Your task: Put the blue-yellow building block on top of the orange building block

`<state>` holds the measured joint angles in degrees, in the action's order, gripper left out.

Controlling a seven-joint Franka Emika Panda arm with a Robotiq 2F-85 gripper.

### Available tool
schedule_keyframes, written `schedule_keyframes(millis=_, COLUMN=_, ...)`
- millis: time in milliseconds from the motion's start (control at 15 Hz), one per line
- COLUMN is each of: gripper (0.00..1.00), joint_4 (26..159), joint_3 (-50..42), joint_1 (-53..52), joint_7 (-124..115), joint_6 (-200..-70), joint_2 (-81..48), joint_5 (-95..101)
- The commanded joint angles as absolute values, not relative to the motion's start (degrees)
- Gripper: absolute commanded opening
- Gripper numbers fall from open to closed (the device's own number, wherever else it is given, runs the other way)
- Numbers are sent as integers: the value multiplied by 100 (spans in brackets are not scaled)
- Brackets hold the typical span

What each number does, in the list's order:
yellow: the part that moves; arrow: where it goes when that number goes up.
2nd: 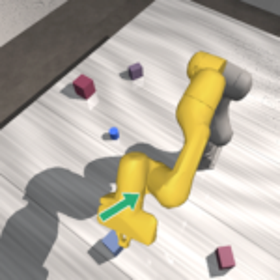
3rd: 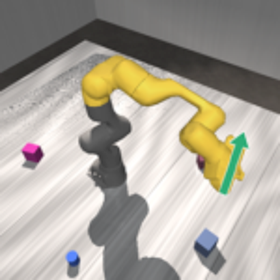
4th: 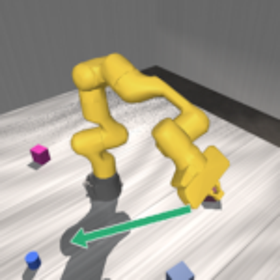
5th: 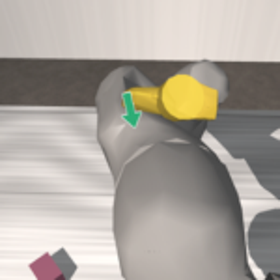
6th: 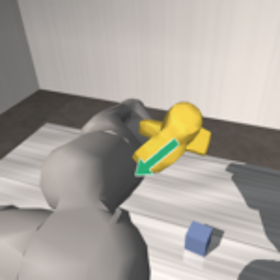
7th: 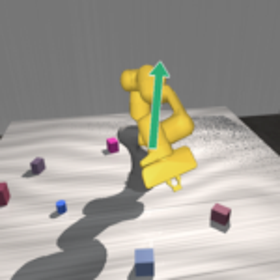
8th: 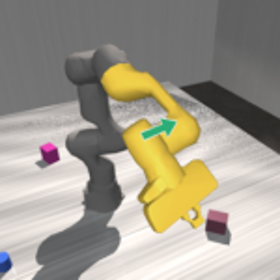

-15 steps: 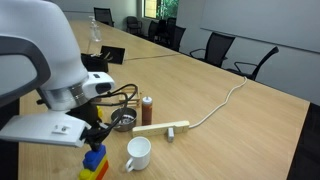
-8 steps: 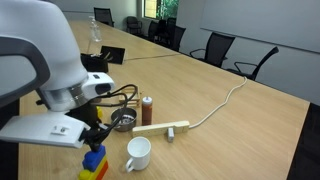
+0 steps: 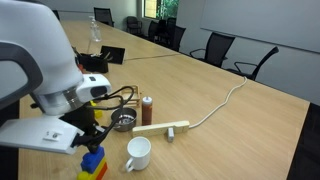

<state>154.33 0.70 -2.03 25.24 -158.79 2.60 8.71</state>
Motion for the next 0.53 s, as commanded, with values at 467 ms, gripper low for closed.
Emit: schedule_keyframes(millis=467, gripper=0, joint_4=16035, joint_3=-29, joint_1=-171, joint_7=2401, joint_6=-17033, joint_2=234, joint_5=892)
